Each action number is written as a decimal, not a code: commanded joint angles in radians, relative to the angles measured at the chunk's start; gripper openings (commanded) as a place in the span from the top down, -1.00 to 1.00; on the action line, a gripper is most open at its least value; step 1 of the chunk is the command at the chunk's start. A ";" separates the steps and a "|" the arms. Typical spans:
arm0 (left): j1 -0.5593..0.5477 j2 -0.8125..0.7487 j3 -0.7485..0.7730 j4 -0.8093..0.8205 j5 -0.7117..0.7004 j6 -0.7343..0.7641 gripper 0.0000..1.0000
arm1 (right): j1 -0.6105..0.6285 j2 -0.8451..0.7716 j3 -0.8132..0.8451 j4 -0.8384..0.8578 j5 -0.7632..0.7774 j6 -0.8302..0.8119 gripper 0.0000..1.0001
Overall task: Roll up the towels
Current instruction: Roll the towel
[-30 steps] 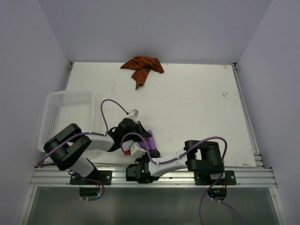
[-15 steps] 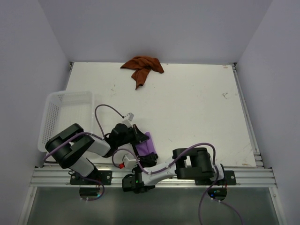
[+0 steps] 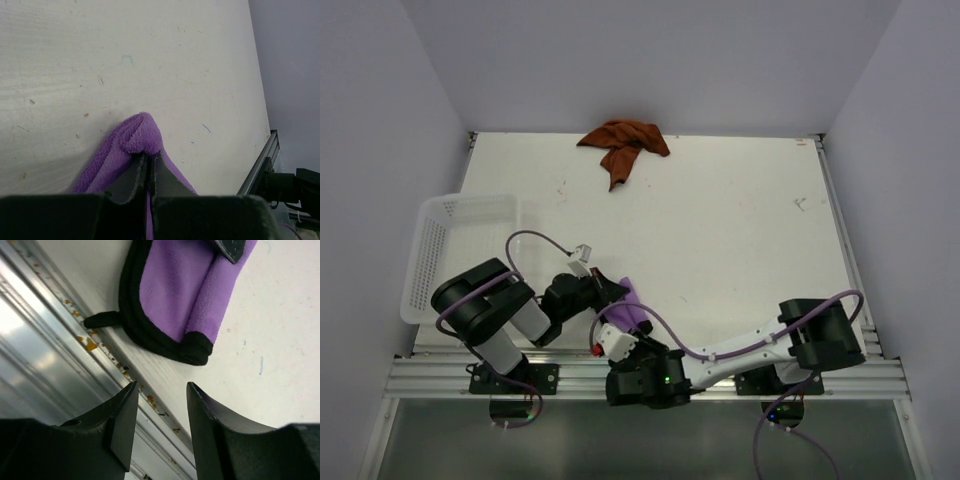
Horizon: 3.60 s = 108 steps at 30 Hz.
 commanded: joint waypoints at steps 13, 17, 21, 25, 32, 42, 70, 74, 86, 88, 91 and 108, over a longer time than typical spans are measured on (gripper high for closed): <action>0.005 -0.037 -0.034 0.061 -0.074 0.090 1.00 | -0.347 -0.583 -0.495 0.548 -0.427 0.178 0.42; 0.007 -0.083 -0.042 0.021 -0.090 0.109 1.00 | -0.490 -0.576 -0.563 0.680 -0.592 0.302 0.35; 0.005 -0.082 -0.042 0.024 -0.090 0.115 1.00 | -0.617 -0.512 -0.619 0.890 -0.750 0.401 0.28; 0.005 -0.065 -0.047 0.045 -0.085 0.112 1.00 | -0.656 -0.450 -0.619 0.955 -0.796 0.447 0.10; 0.005 -0.062 -0.053 0.056 -0.082 0.118 1.00 | -0.673 -0.286 -0.615 1.060 -0.830 0.468 0.07; 0.005 -0.091 -0.057 0.022 -0.093 0.140 1.00 | -0.673 -0.156 -0.618 1.146 -0.876 0.481 -0.01; 0.008 -0.316 0.062 -0.445 -0.220 0.144 0.22 | -0.501 -0.205 -0.339 0.504 -0.562 0.240 1.00; 0.011 -0.405 0.206 -0.677 -0.242 0.157 0.00 | -0.479 -0.206 -0.296 0.400 -0.519 0.211 1.00; 0.074 -0.318 0.530 -1.131 0.024 0.086 -0.02 | -0.389 -0.185 -0.178 0.216 -0.323 0.155 1.00; 0.076 -0.286 0.548 -1.145 0.096 0.086 -0.01 | -0.374 -0.166 -0.161 0.191 -0.271 0.152 1.00; 0.073 -0.254 0.574 -1.165 0.172 0.097 -0.01 | -0.343 -0.140 -0.130 0.146 -0.211 0.157 1.00; 0.042 -0.281 0.673 -1.427 0.055 0.229 0.00 | -0.307 -0.033 -0.044 0.060 -0.112 0.206 1.00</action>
